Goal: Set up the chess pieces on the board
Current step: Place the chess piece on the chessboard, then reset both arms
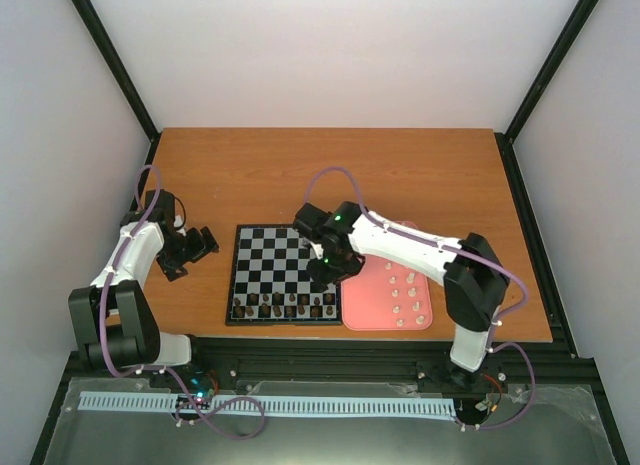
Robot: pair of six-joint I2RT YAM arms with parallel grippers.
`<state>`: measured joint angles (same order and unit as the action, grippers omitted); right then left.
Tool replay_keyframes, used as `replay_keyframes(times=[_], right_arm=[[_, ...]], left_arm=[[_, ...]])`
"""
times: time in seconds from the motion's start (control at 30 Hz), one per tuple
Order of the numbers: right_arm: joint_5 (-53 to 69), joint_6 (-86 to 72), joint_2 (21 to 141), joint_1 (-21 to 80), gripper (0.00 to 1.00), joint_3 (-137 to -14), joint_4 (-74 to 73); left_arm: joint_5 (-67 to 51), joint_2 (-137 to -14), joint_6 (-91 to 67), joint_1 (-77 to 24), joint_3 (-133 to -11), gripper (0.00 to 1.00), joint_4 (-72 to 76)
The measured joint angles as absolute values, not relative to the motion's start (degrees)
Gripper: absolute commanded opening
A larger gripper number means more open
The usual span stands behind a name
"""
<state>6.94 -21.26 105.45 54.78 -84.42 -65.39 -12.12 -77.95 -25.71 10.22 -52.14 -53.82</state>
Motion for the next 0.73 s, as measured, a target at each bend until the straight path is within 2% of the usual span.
replay_keyframes(times=[0.03, 0.07, 0.27, 0.53, 0.73], right_arm=[[6.9, -21.0, 104.6, 54.8, 0.92, -84.8, -65.8], [6.9, -20.7, 103.6, 54.8, 0.99, -85.2, -66.1], [6.4, -19.4, 99.3, 53.1, 1.00, -88.7, -67.5], [6.9, -18.0, 95.7, 43.2, 1.00, -89.9, -63.9], [7.4, -16.8, 95.8, 42.5, 1.00, -90.0, -63.0]], left_arm=[[-12.0, -78.0, -25.7, 10.2, -52.2, 1.00, -53.9], [-12.0, -78.0, -25.7, 10.2, -52.2, 1.00, -54.0], [-11.8, -77.7, -25.7, 10.2, -54.6, 1.00, -54.3], [-11.5, -77.7, -25.7, 10.2, -58.7, 1.00, -56.5], [-11.0, -77.7, -25.6, 10.2, -59.9, 1.00, -58.1]])
